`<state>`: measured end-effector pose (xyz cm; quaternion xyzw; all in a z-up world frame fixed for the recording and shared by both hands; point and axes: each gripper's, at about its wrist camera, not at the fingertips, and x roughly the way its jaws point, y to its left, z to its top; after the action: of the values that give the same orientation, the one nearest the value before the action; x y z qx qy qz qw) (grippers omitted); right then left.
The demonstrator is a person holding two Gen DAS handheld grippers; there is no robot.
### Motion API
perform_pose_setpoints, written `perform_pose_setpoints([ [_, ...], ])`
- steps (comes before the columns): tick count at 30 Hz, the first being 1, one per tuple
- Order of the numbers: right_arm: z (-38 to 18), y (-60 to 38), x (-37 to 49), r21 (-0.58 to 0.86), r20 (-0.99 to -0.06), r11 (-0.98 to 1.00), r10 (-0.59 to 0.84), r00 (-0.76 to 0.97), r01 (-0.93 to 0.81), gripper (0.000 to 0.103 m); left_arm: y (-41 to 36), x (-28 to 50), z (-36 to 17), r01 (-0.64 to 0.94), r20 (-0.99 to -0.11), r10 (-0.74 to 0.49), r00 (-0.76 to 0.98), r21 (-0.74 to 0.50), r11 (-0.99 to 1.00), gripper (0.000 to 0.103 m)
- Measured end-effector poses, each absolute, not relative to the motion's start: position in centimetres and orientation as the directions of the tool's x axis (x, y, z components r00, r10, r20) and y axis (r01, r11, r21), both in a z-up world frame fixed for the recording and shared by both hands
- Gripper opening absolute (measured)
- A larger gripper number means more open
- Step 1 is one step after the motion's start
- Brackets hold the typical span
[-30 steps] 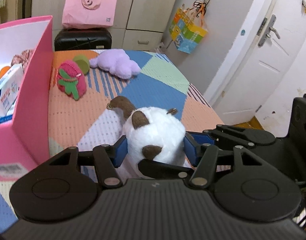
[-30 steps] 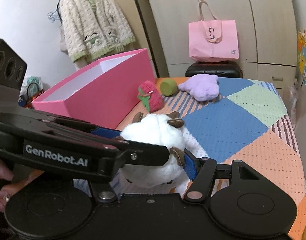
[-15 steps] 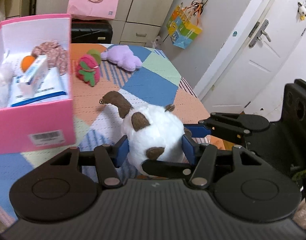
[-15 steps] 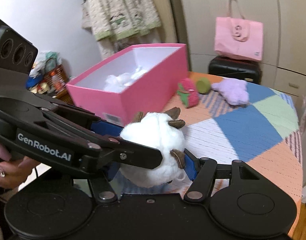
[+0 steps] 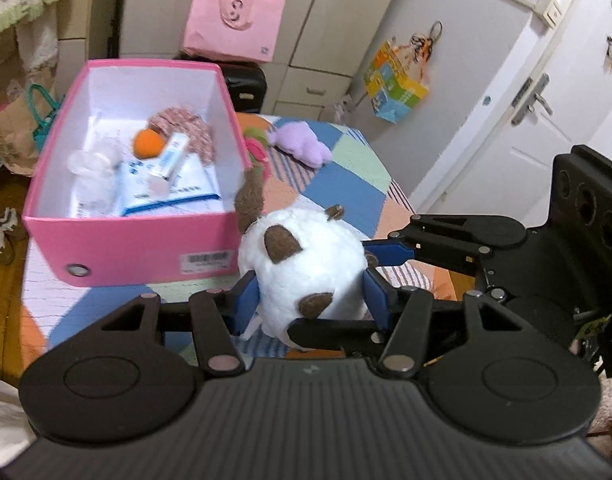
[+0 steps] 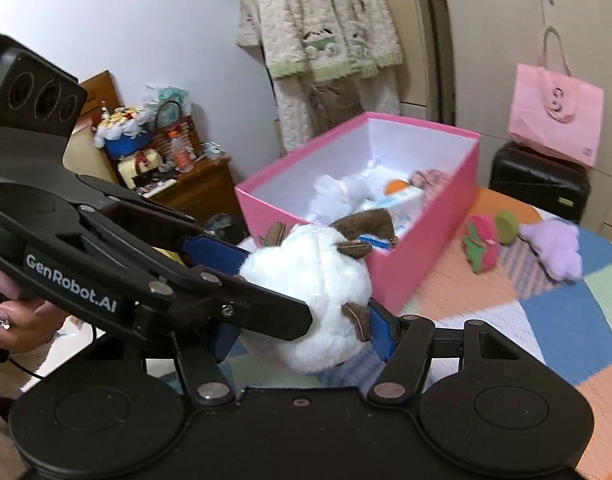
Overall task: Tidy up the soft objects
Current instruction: 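Carry the plush toy in the left tool over the pink box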
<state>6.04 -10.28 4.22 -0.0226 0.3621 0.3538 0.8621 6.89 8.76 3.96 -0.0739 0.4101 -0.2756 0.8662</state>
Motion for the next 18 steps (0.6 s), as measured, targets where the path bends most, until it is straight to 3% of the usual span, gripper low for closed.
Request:
perform_pose_setpoints([
  [18, 7.5, -5.1, 12.7, 0.169, -0.520, 0.740, 0.628, 0.579, -0.651, 0.070, 14.3, 12.3, 7.5, 0.416, -0.511, -0.510, 0.692, -0.294, 0.860, 0.054],
])
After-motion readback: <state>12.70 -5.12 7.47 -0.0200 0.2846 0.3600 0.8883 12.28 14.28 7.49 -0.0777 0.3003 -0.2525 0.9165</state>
